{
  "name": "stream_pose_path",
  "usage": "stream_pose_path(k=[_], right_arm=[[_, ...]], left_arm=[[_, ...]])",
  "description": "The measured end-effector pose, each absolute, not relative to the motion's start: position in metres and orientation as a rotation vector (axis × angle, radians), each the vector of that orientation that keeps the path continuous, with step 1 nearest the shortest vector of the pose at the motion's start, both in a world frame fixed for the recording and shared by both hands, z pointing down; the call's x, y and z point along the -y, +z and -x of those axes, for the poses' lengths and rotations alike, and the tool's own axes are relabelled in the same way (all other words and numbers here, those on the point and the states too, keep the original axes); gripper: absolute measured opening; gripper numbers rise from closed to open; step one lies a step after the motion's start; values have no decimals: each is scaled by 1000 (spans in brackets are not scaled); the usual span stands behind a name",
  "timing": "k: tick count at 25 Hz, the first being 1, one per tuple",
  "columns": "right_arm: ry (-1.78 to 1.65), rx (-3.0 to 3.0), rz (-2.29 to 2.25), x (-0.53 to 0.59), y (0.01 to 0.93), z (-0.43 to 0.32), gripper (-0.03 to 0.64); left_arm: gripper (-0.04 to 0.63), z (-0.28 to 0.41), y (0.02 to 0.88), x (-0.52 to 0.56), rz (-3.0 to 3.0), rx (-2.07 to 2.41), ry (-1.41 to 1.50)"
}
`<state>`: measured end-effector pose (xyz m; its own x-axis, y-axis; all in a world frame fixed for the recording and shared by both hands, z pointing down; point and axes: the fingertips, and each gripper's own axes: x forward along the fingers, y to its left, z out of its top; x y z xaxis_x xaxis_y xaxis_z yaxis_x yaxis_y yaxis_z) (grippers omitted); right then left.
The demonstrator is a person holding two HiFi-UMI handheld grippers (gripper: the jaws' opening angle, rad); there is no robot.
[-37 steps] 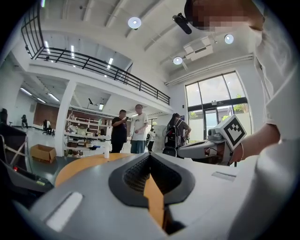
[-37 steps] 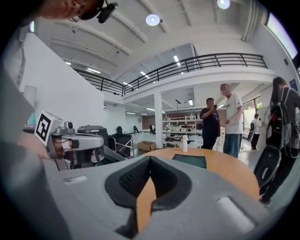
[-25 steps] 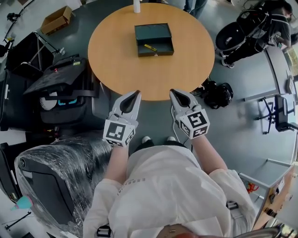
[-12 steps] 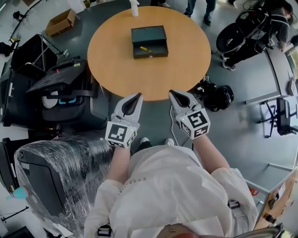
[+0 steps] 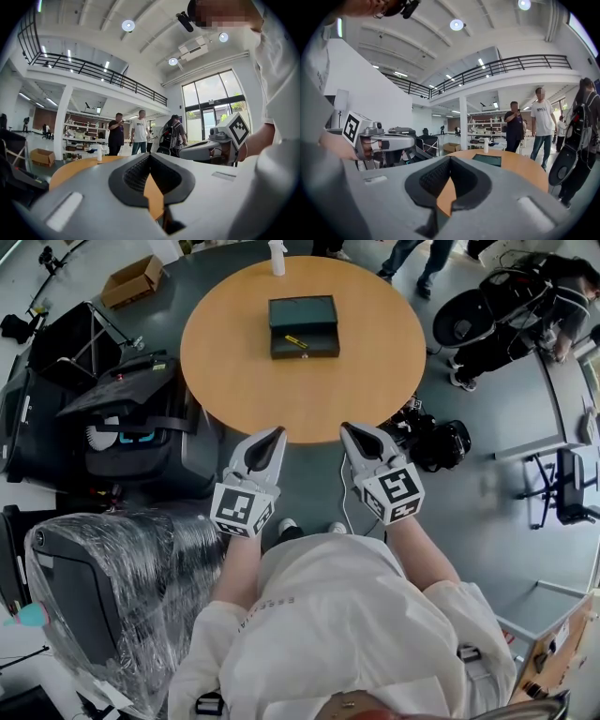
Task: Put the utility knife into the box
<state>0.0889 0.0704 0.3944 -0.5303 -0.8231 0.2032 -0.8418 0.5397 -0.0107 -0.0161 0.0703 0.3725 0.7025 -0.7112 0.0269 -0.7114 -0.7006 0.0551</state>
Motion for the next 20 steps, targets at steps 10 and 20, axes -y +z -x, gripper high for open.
stream_pose_path(k=[10, 20], right_arm=[[143, 2590, -1430, -76, 391, -95, -8], [148, 2591, -1429, -77, 394, -94, -8]], left_arm=[[15, 12, 371, -74, -2843, 1186, 4], [17, 15, 373, -74, -2839, 1192, -2]])
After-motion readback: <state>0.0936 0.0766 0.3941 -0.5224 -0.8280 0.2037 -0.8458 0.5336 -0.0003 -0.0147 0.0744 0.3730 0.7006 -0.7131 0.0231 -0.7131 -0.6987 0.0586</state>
